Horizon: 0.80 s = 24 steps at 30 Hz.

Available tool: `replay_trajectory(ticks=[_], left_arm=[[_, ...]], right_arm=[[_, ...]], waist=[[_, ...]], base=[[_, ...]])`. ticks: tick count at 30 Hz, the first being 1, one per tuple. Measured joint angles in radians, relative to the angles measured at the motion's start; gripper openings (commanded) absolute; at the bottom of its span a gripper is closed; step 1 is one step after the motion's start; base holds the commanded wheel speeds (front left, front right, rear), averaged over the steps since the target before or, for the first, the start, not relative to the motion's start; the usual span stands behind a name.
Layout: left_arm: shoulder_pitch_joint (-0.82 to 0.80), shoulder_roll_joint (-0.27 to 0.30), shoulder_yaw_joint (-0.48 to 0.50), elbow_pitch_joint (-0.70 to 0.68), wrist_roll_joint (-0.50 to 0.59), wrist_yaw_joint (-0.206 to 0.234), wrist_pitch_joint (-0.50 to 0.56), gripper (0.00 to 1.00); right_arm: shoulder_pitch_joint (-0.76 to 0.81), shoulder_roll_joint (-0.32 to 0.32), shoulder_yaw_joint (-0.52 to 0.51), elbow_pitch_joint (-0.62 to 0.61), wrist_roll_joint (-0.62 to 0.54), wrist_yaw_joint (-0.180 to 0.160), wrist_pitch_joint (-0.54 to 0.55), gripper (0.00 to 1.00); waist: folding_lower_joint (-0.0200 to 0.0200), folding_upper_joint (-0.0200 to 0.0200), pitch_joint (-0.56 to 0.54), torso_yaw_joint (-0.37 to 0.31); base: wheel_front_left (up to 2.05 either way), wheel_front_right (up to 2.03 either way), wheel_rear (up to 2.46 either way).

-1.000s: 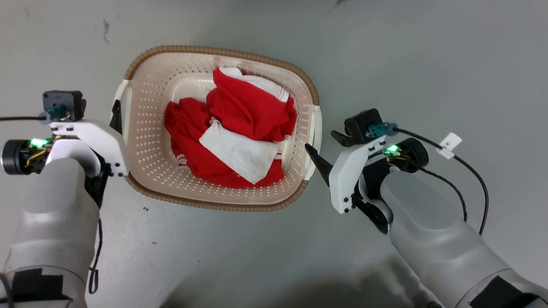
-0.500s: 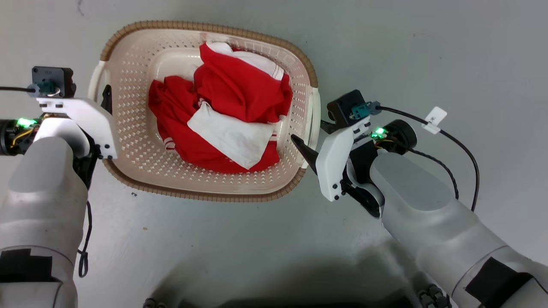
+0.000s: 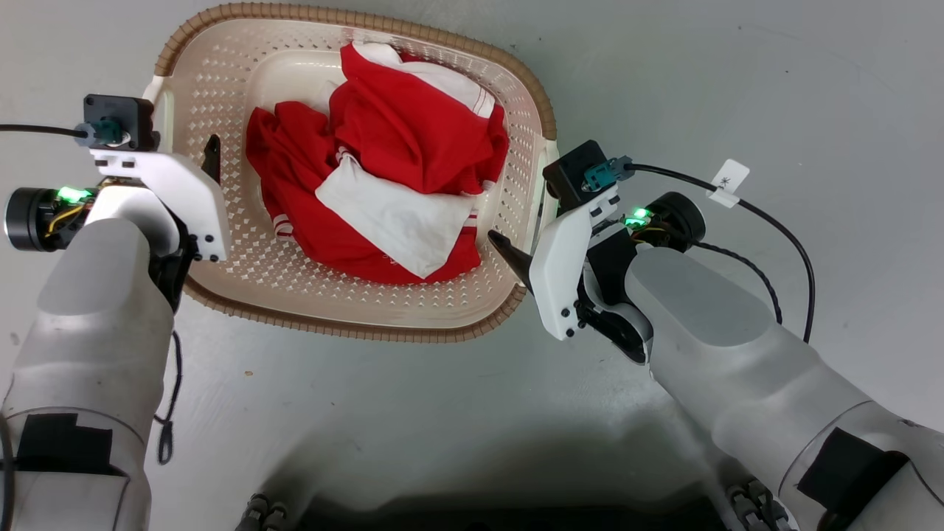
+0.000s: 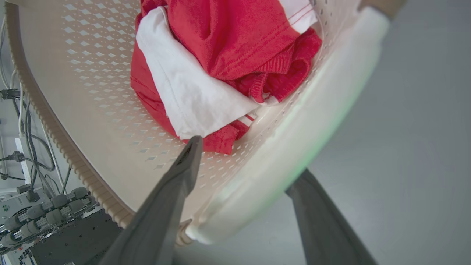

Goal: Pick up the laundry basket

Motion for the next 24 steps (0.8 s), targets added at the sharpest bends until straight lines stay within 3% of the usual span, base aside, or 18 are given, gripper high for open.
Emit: replay_trajectory(ticks=[1,2,11,24], left_arm=[[0.000,-0.003,-0.003,0.001,-0.008,0.000,0.001,0.01],[0.000,-0.004,-0.008,0.001,-0.015,0.000,0.006,0.00],[0.013,0.002,-0.043,0.007,-0.075,-0.006,0.016,0.00],[0.042,-0.050,-0.096,-0.002,-0.192,0.000,0.097,0.00]], right_arm=[[0.000,0.000,0.007,0.002,0.007,0.000,0.002,0.41],[-0.001,0.000,0.015,0.003,0.019,0.000,0.013,0.00],[-0.011,-0.010,0.058,0.035,0.077,-0.008,0.012,0.00],[-0.031,-0.019,0.083,0.121,0.144,-0.010,0.016,0.00]], waist=[[0.0000,0.0000,0.001,0.002],[0.0000,0.0000,0.001,0.003],[-0.0001,0.0001,-0.012,0.007],[-0.0001,0.0000,-0.086,0.005]], base=[[0.00,0.00,0.00],[0.00,0.00,0.00],[0.00,0.00,0.00],[0.00,0.00,0.00]])
